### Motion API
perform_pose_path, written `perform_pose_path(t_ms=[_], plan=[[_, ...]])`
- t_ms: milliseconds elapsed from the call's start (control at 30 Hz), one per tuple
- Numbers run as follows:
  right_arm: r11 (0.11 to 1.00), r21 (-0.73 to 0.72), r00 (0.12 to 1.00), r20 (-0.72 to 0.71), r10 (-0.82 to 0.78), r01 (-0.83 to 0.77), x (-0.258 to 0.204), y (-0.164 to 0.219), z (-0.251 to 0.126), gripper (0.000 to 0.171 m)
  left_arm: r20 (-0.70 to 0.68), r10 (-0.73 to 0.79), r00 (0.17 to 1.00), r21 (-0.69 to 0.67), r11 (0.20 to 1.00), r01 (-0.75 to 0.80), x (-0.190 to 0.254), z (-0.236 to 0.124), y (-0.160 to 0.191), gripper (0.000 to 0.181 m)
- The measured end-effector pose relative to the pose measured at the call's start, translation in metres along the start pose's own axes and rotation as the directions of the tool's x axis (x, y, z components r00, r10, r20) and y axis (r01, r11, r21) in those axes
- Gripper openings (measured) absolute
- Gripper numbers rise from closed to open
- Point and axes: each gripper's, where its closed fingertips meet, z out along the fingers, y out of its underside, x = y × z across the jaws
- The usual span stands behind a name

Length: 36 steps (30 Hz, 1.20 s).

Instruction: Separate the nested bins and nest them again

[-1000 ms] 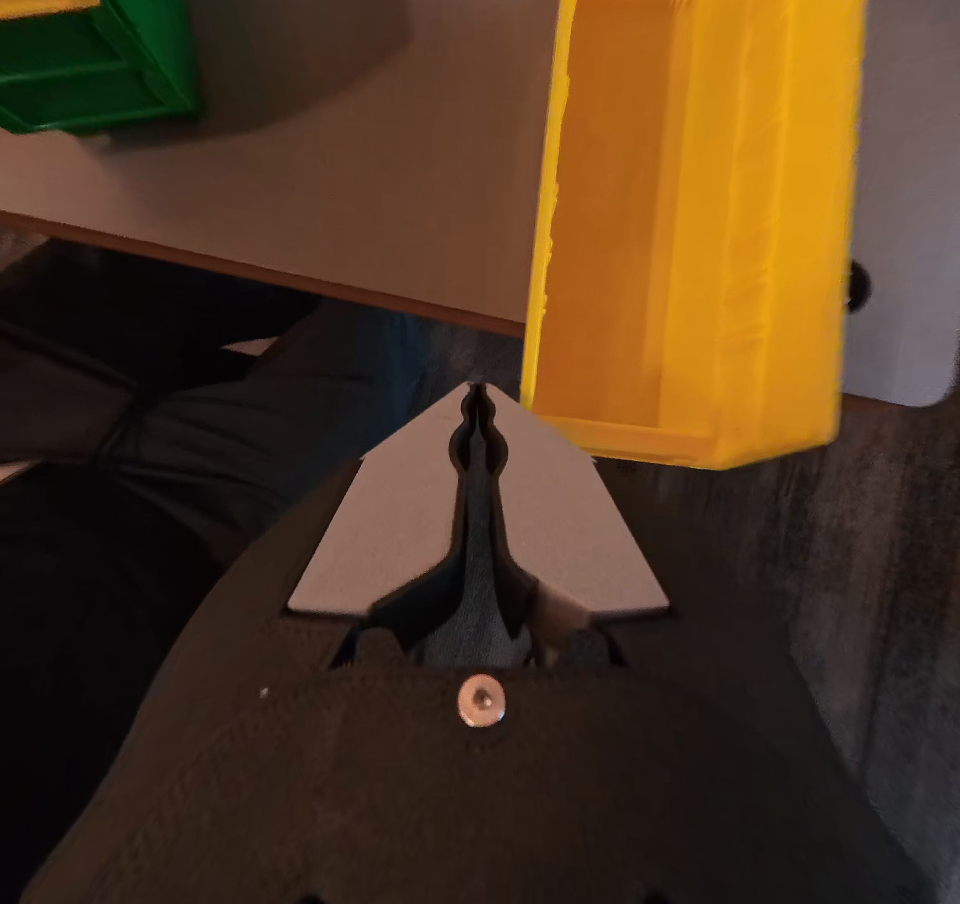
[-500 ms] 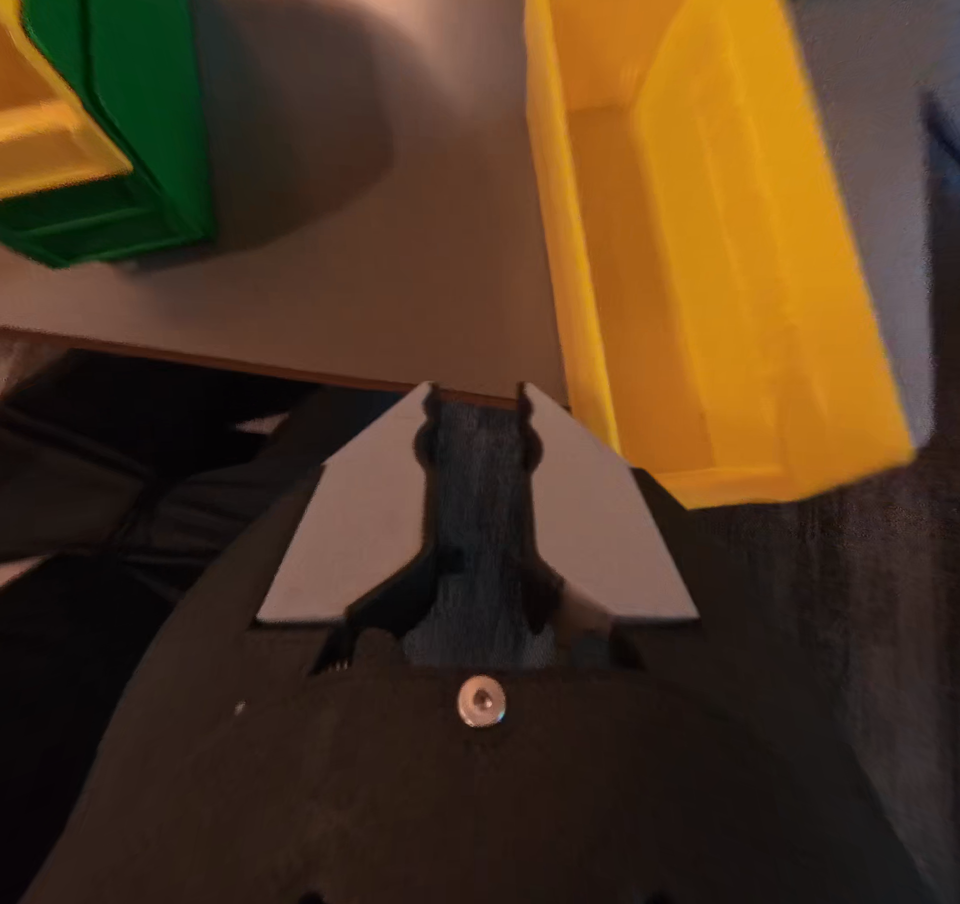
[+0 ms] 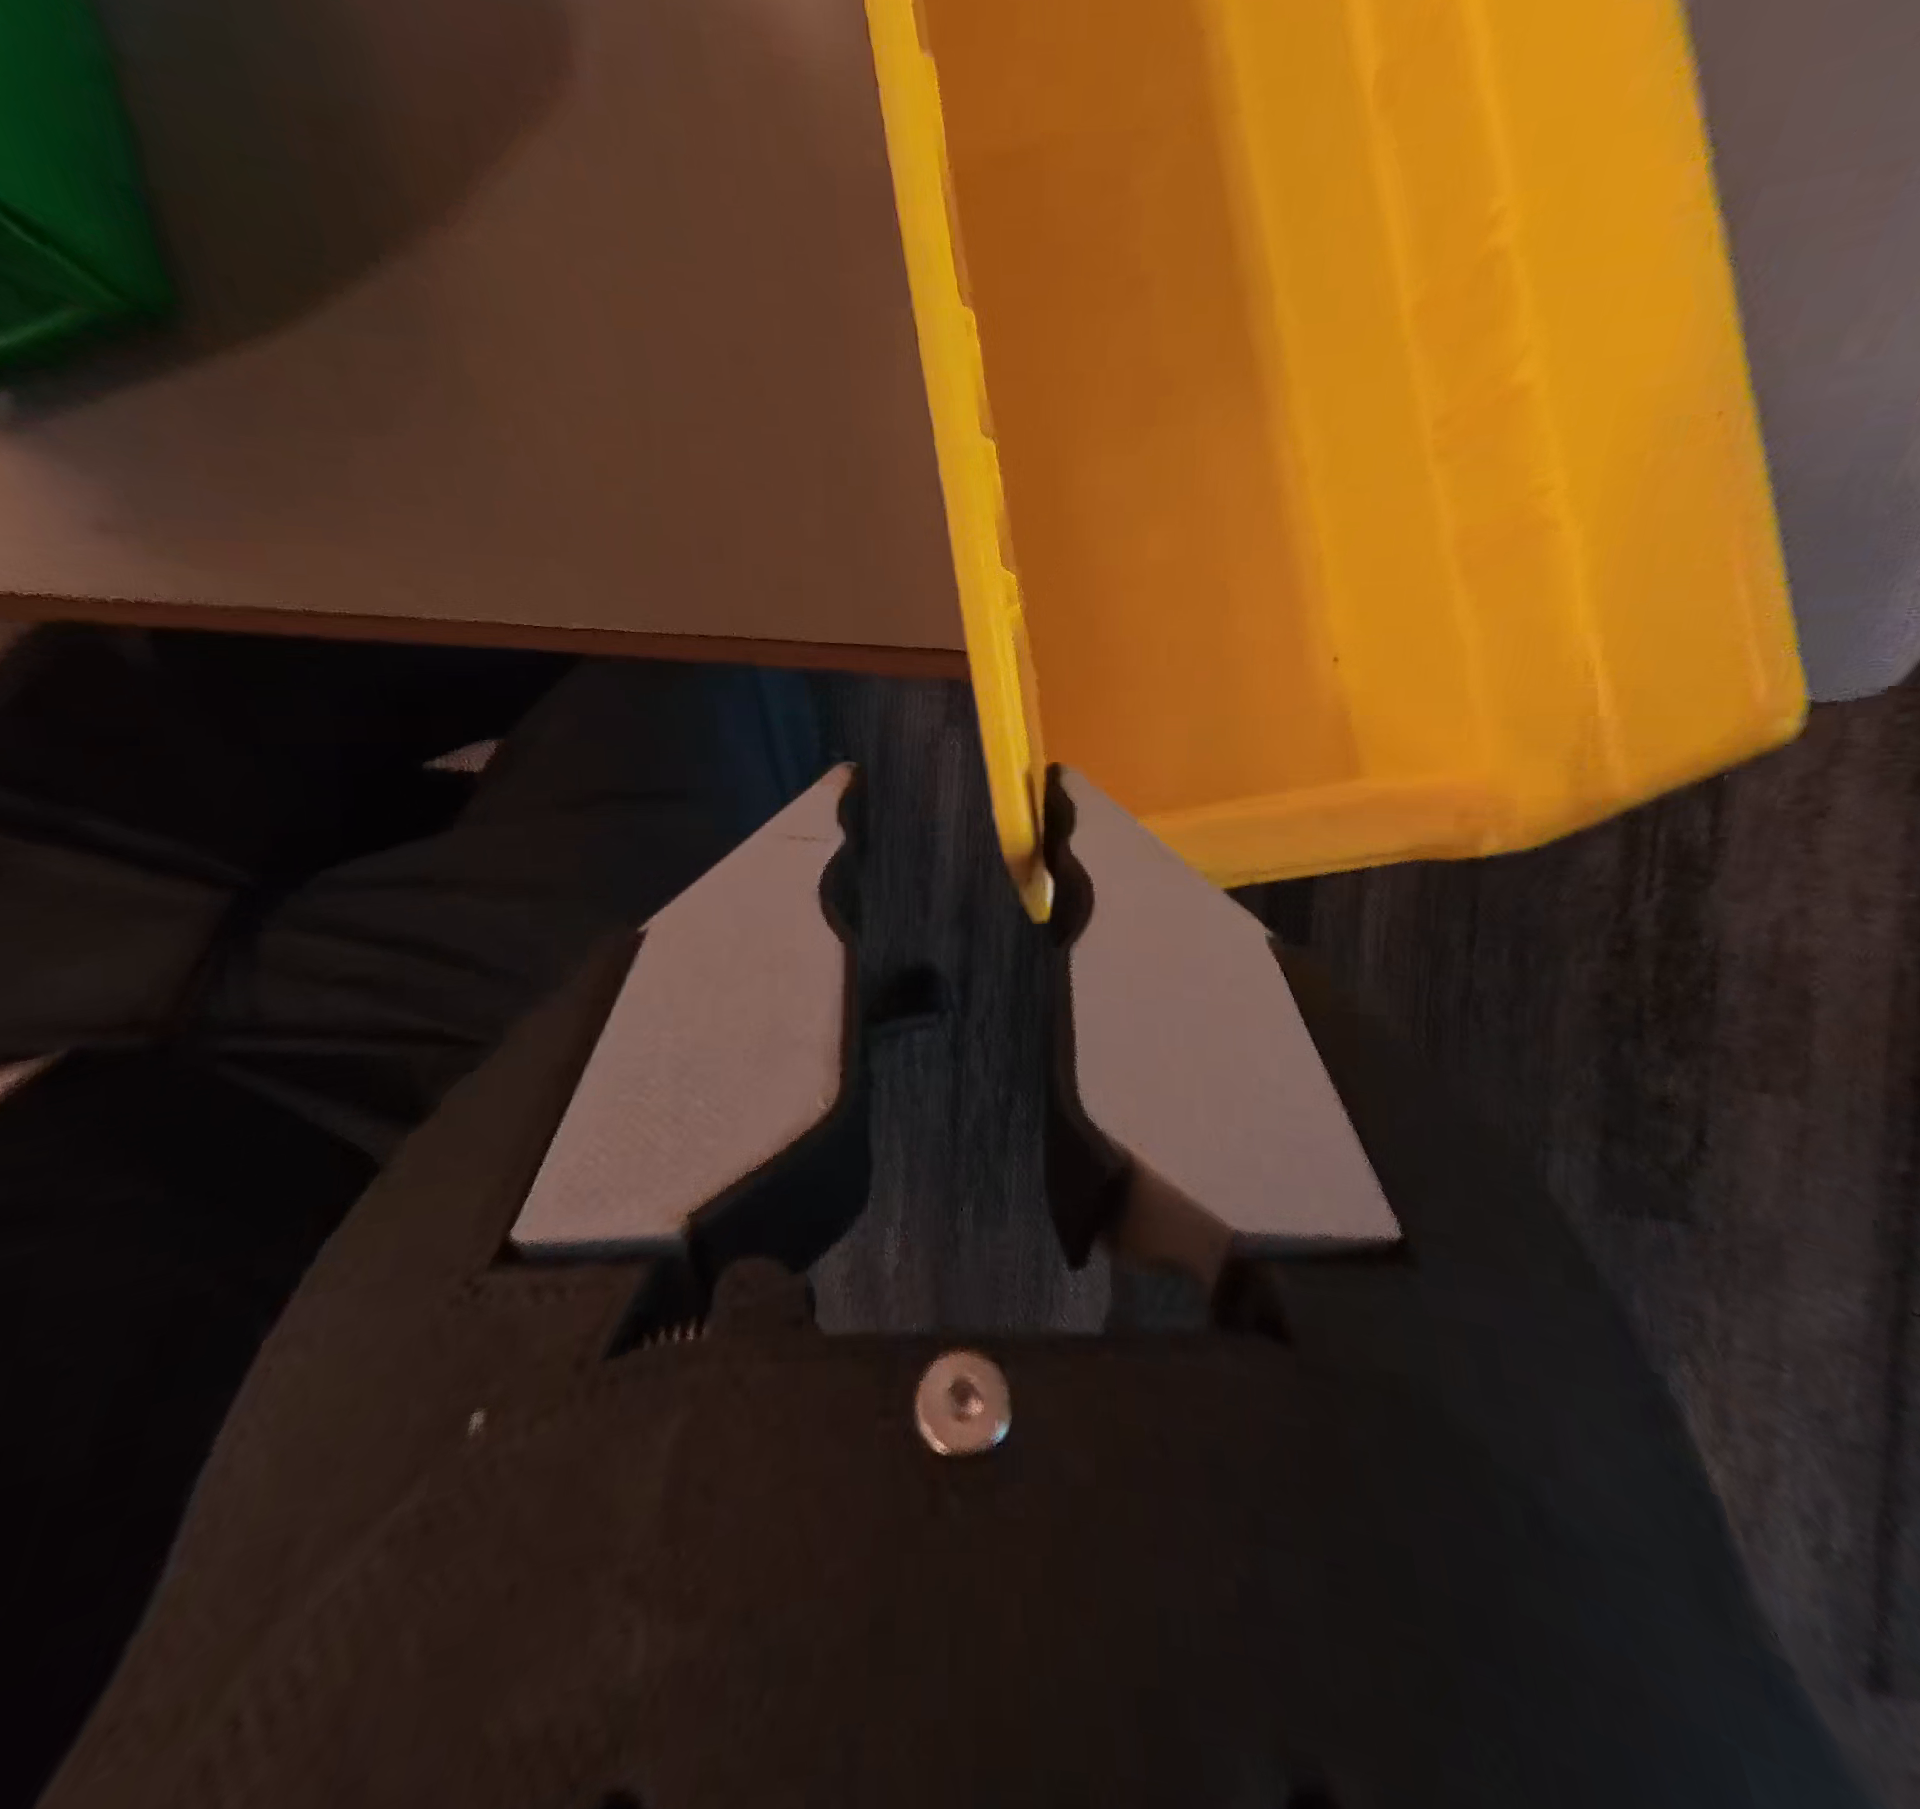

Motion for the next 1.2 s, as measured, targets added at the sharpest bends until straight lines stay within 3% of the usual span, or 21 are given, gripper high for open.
perform_pose_path(t_ms=[100,600,667,733,900,1000,1100,1200], plan=[[0.998,-0.041,0.999,-0.007,-0.043,0.042,-0.006,-0.002,0.018,0.007,-0.002,-0.003,1.0,-0.002,1.0,0.003,-0.001,0.001,0.001,0.024],[0.985,0.089,0.985,-0.081,0.152,-0.145,0.011,-0.031,0.038,0.004,0.012,-0.004,1.0,0.006,1.0,0.004,-0.006,-0.003,0.0,0.024],[0.986,0.092,0.986,-0.077,0.148,-0.141,0.012,-0.03,0.035,0.011,0.018,-0.009,1.0,0.017,1.0,0.009,-0.008,-0.007,-0.002,0.024],[0.981,0.137,0.989,-0.033,0.143,-0.137,0.007,-0.037,0.024,0.028,0.025,-0.015,1.0,0.027,1.0,0.015,-0.011,-0.01,-0.004,0.024],[0.95,0.294,0.992,-0.048,0.12,-0.101,0.006,-0.058,-0.011,0.037,0.024,-0.022,0.999,0.029,0.999,0.022,-0.012,-0.011,-0.003,0.024],[0.953,0.286,0.993,-0.034,0.113,-0.099,0.008,-0.054,-0.012,0.037,0.021,-0.012,1.0,0.021,1.0,0.012,-0.01,-0.009,-0.002,0.024],[0.975,0.183,0.993,0.029,0.118,-0.121,0.007,-0.038,0.011,0.037,0.019,-0.01,1.0,0.018,1.0,0.01,-0.009,-0.008,-0.002,0.024],[0.986,0.12,0.993,0.029,0.115,-0.118,0.011,-0.031,0.033,0.008,0.019,-0.011,1.0,0.017,1.0,0.01,-0.008,-0.007,-0.002,0.024]])
